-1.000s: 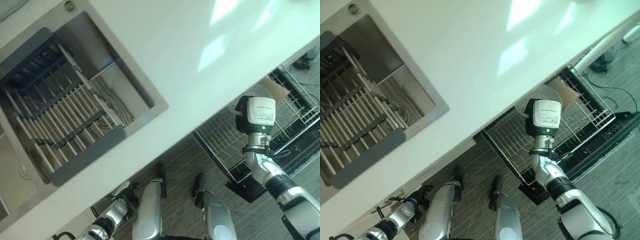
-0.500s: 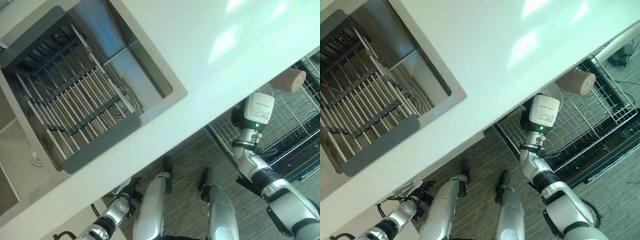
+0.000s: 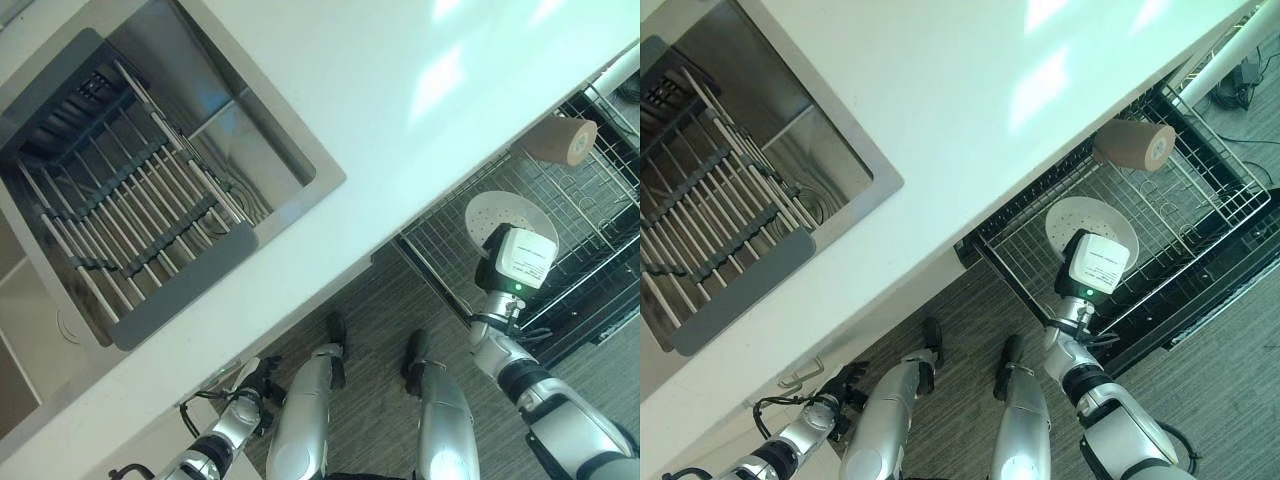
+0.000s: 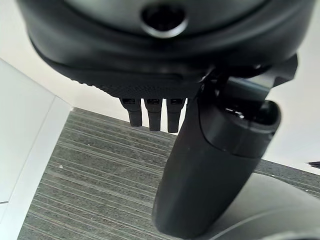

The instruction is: Place the dishes in the dishwasher.

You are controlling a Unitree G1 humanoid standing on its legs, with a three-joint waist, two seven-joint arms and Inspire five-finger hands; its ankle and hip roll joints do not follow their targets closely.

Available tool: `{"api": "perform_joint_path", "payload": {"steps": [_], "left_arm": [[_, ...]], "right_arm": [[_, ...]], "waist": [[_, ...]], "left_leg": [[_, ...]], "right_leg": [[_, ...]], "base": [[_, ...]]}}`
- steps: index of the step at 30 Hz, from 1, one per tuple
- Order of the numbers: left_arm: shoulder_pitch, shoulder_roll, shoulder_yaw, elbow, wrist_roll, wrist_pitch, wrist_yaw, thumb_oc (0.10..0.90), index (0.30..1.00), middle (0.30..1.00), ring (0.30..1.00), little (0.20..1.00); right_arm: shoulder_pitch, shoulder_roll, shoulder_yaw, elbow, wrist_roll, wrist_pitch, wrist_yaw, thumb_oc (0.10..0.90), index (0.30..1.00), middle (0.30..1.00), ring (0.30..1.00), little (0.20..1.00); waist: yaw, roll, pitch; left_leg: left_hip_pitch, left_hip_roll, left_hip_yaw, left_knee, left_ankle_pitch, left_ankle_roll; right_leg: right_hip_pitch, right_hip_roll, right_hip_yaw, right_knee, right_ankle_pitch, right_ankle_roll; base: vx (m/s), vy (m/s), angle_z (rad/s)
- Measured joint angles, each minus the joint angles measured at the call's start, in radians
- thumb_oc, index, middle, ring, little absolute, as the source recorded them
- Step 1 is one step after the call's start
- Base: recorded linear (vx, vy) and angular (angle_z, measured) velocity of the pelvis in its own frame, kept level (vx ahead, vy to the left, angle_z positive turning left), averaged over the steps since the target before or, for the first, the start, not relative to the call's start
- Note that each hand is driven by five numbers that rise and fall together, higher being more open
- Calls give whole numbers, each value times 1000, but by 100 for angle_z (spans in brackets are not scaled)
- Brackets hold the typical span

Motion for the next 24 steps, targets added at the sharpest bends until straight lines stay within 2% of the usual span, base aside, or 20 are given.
{"api": "perform_joint_path", "payload": {"steps": [2,3,4,7,11,14,17,20,24], "left_arm": [[2,0,0,2,0,1,0,800,900,900,900,900],[2,-2,1,6,0,0,0,800,900,900,900,900],[2,-5,1,6,0,0,0,800,900,900,900,900],[2,-15,1,7,0,0,1,800,900,900,900,900],[2,-24,1,6,0,3,1,800,900,900,900,900],[3,-23,1,0,0,14,0,800,900,900,900,900],[8,-20,16,-28,1,55,-4,800,900,900,900,900],[22,-3,23,-81,2,92,-8,800,900,900,900,900],[58,10,62,-130,2,100,-8,800,900,900,900,900]], "right_arm": [[4,1,-7,1,2,-1,-3,400,300,300,300,300],[2,0,-7,1,2,-4,-3,627,641,641,641,641],[1,-1,-7,2,3,-10,-3,800,900,900,900,900],[-3,0,-9,21,39,-35,9,800,900,900,900,900],[12,8,-18,41,107,-85,117,800,900,900,900,900],[23,8,-40,26,160,-169,136,800,900,900,900,900],[20,-22,-72,-24,250,-260,279,800,900,900,900,900],[26,-51,-74,-79,268,-285,383,800,900,900,900,900],[104,-84,-67,-239,272,-291,499,800,900,900,900,900]], "waist": [[-8,1,0],[-8,2,-1],[-8,4,-2],[-6,15,-4],[-7,27,-4],[-11,27,-5],[-12,26,-5],[-10,19,-5],[-12,7,-5]], "left_leg": [[0,0,5,0,-3,-5],[-1,1,8,0,-3,-5],[-3,1,8,0,-3,-5],[-4,1,8,0,-2,-3],[-5,0,10,-2,1,-5],[-5,2,9,-2,7,-3],[-4,5,8,0,2,-9],[-4,9,-1,1,4,-10],[-4,24,-4,1,9,-17]], "right_leg": [[-7,0,6,9,-1,-1],[-12,0,9,12,-1,-1],[-15,-2,10,13,-1,-2],[-18,-4,10,19,-3,-4],[-25,-4,13,29,-9,-7],[-26,-1,12,30,-10,-9],[-24,1,11,36,-11,-11],[-24,4,4,47,-16,-17],[-23,16,2,44,-22,-17]], "base": [[-2,2,-6],[0,12,-6],[0,0,0],[0,0,0],[0,0,0],[0,0,0],[2,-31,0],[-5,-72,5],[1,-32,-2]]}}
